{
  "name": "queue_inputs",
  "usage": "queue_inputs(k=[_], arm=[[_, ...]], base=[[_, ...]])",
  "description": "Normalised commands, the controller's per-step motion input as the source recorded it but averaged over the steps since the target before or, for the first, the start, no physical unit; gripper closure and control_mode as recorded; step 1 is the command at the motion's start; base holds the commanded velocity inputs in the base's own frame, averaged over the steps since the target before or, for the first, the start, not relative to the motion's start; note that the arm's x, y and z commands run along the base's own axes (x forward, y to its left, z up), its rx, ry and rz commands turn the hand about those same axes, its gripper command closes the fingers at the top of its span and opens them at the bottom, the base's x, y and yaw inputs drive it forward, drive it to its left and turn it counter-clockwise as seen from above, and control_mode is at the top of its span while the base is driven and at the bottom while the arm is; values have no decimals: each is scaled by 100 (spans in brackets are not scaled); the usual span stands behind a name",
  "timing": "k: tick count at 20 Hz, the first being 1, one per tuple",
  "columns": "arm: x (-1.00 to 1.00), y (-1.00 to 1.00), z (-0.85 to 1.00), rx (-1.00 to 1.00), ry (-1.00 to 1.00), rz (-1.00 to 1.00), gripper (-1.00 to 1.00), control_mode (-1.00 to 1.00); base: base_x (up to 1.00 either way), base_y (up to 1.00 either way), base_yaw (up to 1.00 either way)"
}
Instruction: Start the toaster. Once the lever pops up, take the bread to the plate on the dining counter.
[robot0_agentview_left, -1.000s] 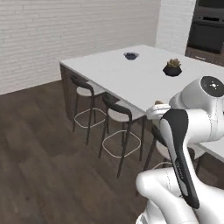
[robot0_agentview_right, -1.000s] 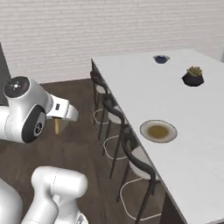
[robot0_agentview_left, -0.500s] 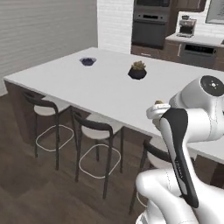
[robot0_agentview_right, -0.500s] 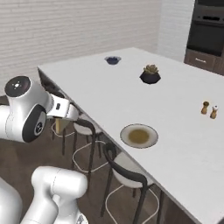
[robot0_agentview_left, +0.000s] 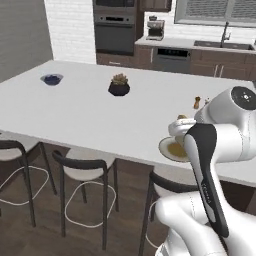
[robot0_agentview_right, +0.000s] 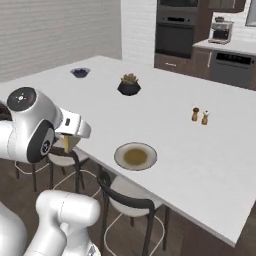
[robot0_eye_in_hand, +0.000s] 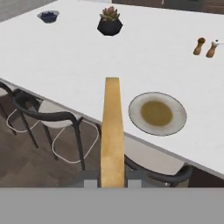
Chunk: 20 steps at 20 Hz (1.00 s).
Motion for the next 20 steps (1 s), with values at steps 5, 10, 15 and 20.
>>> queue_inputs(k=[5,10,15,20], arm=[[0,0,0,0,0,0,100,100],[0,0,0,0,0,0,100,100],[0,0,0,0,0,0,100,100],[0,0,0,0,0,0,100,100]], base=[[79,25,-39],[81,13,-42],[69,26,-33],[54,12,-11]])
